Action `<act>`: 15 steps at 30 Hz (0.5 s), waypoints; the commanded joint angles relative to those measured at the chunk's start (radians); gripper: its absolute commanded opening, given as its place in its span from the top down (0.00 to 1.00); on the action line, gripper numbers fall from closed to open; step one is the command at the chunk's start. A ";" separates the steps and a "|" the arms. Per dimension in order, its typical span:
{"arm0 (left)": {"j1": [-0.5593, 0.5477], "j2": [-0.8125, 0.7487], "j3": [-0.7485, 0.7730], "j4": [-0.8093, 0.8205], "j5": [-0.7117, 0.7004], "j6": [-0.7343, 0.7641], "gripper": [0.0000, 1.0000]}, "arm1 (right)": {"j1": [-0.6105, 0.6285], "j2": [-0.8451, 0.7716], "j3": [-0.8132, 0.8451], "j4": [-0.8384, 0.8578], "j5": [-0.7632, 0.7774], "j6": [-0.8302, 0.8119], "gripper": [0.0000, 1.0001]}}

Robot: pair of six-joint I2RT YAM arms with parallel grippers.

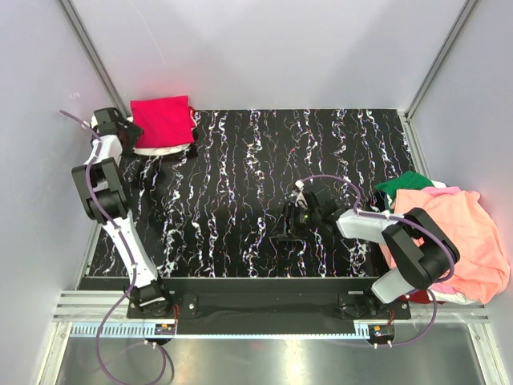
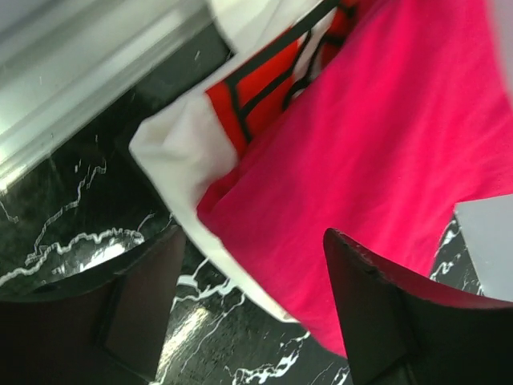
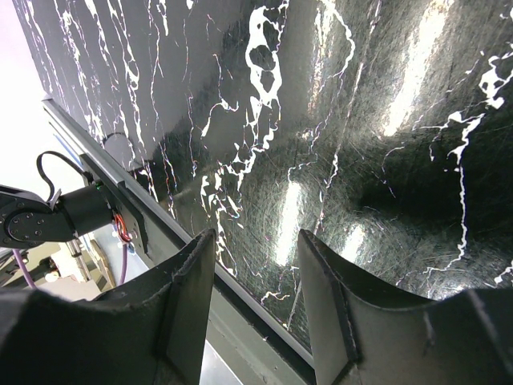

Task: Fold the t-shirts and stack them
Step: Neatly place the folded tshirt to the corner

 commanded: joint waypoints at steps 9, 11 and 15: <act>-0.002 0.024 0.028 0.035 0.004 -0.033 0.37 | 0.005 -0.030 0.004 0.030 -0.005 -0.007 0.47; -0.002 0.045 0.050 0.030 0.013 -0.033 0.48 | 0.007 -0.030 0.005 0.030 -0.005 -0.007 0.48; -0.005 0.100 0.111 0.022 0.029 -0.037 0.60 | 0.005 -0.027 0.007 0.028 -0.005 -0.009 0.48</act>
